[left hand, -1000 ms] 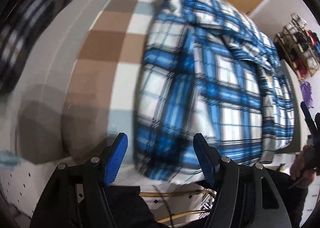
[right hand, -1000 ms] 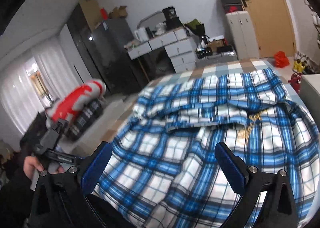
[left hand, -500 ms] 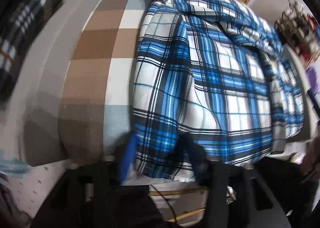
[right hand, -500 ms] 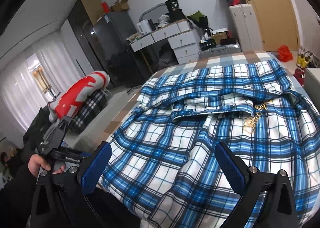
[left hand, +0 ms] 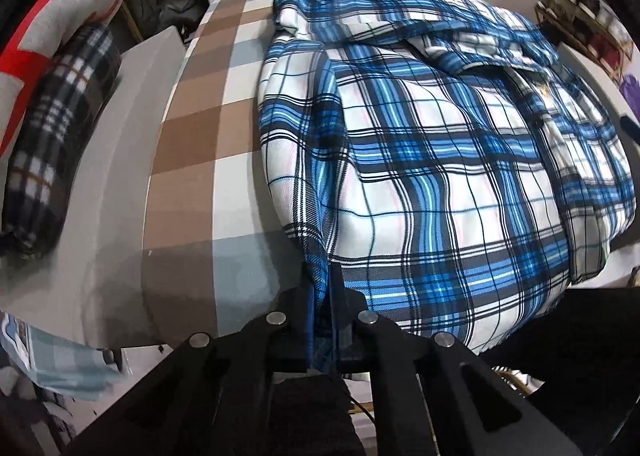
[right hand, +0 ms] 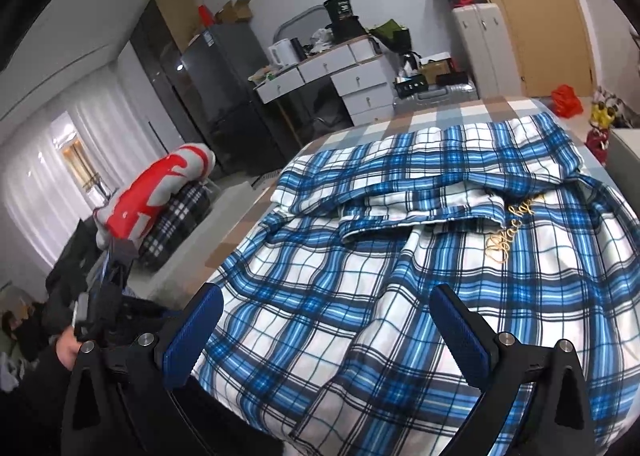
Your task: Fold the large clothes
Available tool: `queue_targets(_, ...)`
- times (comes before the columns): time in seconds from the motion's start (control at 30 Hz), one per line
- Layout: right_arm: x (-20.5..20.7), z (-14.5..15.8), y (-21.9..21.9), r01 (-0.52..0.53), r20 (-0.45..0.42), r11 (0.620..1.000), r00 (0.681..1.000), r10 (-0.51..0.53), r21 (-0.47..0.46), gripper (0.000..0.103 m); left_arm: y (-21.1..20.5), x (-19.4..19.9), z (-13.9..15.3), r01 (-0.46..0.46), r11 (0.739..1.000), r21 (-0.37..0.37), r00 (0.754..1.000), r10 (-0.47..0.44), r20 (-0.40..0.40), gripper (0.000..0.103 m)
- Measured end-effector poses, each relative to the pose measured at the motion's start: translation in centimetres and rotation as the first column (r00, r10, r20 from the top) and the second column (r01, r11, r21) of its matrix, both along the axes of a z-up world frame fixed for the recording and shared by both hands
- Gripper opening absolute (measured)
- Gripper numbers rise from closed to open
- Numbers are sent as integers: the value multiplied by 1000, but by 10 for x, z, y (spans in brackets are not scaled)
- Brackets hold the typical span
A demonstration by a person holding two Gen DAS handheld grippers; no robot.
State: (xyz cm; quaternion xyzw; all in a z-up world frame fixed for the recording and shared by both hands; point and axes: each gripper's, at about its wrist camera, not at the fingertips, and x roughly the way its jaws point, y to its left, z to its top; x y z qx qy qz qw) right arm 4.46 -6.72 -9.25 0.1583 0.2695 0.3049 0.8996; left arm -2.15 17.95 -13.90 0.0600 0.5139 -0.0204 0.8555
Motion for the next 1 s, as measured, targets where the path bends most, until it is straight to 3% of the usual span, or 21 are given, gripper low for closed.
queue_targets(0.23,9,-5,-13,40,-47,998,998,-38,44,103,-4,-12,-10,29,997,66,1000,-29,11,5)
queue_targets(0.37,11,-6,-18,50,-62,997,997,-46,59,103,8,-17,-10,11,1000,-18,1000,-11,-1,5)
queue_targets(0.6,11,-5,-20,50,-63,997,997,-46,64,103,11,-11,-17,0,999,-36,1000,-1,-30,8)
queue_targets(0.67,10,-4,-20,46,-61,996,997,-41,72,103,13,-10,-18,-20,1000,-24,999,19,-30,17)
queue_targets(0.77,8,-2,-20,40,-50,996,998,-36,76,103,23,-6,-19,-33,998,-54,998,31,-49,46)
queue_targets(0.93,5,1,-21,35,-36,996,999,-32,79,103,20,-3,-20,16,998,-65,998,-20,-58,43)
queue_targets(1.0,2,3,-23,39,-27,995,999,-36,89,103,18,-4,-20,35,996,-83,997,-40,-63,29)
